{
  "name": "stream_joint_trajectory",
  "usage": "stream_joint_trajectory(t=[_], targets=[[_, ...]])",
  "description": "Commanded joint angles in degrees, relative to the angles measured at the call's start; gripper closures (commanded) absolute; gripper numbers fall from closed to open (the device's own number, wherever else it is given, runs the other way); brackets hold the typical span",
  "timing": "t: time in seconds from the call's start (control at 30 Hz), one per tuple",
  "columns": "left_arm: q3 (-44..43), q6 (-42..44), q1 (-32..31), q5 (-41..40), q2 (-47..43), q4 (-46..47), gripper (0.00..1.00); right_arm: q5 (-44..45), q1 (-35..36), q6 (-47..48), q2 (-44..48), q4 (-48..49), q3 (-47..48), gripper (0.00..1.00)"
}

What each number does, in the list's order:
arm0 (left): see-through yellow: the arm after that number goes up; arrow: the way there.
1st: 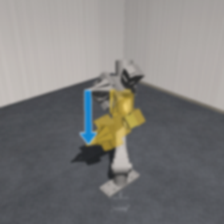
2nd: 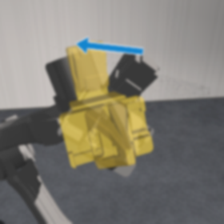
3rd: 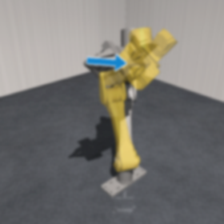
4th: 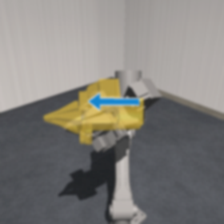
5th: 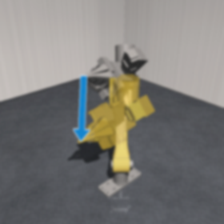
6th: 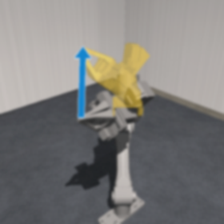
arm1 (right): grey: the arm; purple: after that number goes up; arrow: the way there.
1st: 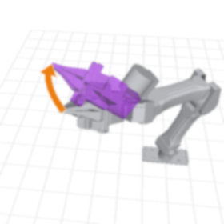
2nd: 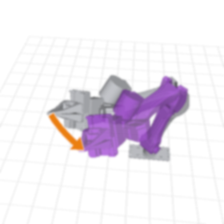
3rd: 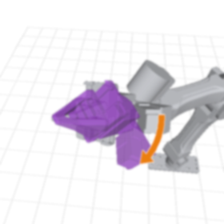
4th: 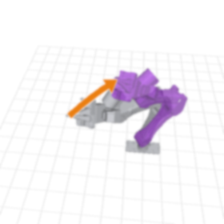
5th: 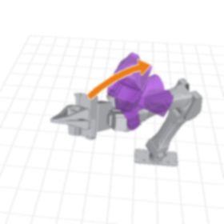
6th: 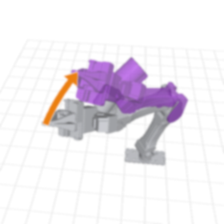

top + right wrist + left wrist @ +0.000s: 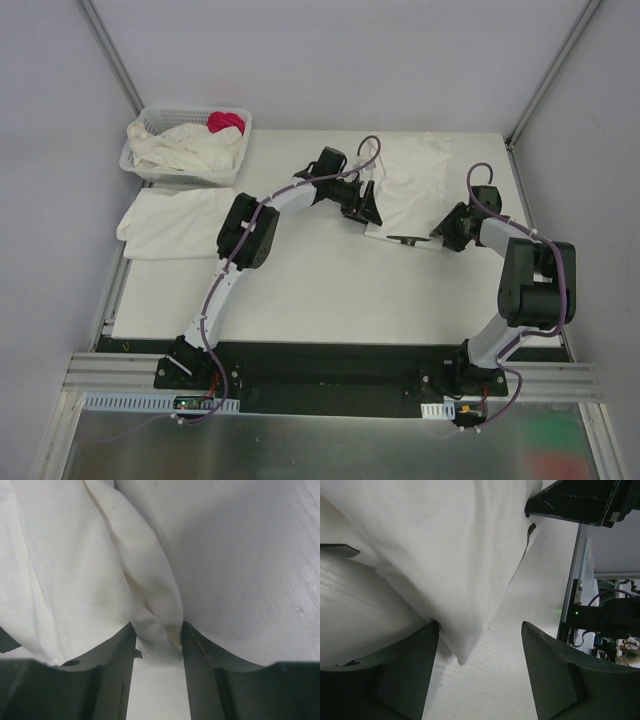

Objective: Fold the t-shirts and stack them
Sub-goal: Grab one side of the 2/3 rectangular tshirt with both arms

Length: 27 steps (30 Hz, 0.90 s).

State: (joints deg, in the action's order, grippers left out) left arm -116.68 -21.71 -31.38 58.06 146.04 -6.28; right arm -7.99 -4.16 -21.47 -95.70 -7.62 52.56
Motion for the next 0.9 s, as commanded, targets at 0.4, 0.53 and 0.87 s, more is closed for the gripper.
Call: stream_joint_trajectory(t=[0.4,0.53,0.87], targets=[[-0.5,-1.2,-2.3,-0.3,1.2,0.1,0.44,-1.8,-0.5,-1.3,0.0,2.5,0.4,0.89],[-1.7,-1.8,-2.5,-0.3,2.0,0.2,0.52,-2.1,-0.5,-1.3,0.1,2.6,0.2,0.96],[-2.4,-2.6,-2.6,-0.1,1.8,0.2,0.81,-2.8,-0.4,-2.1,0.7,3.5,-1.2,0.99]])
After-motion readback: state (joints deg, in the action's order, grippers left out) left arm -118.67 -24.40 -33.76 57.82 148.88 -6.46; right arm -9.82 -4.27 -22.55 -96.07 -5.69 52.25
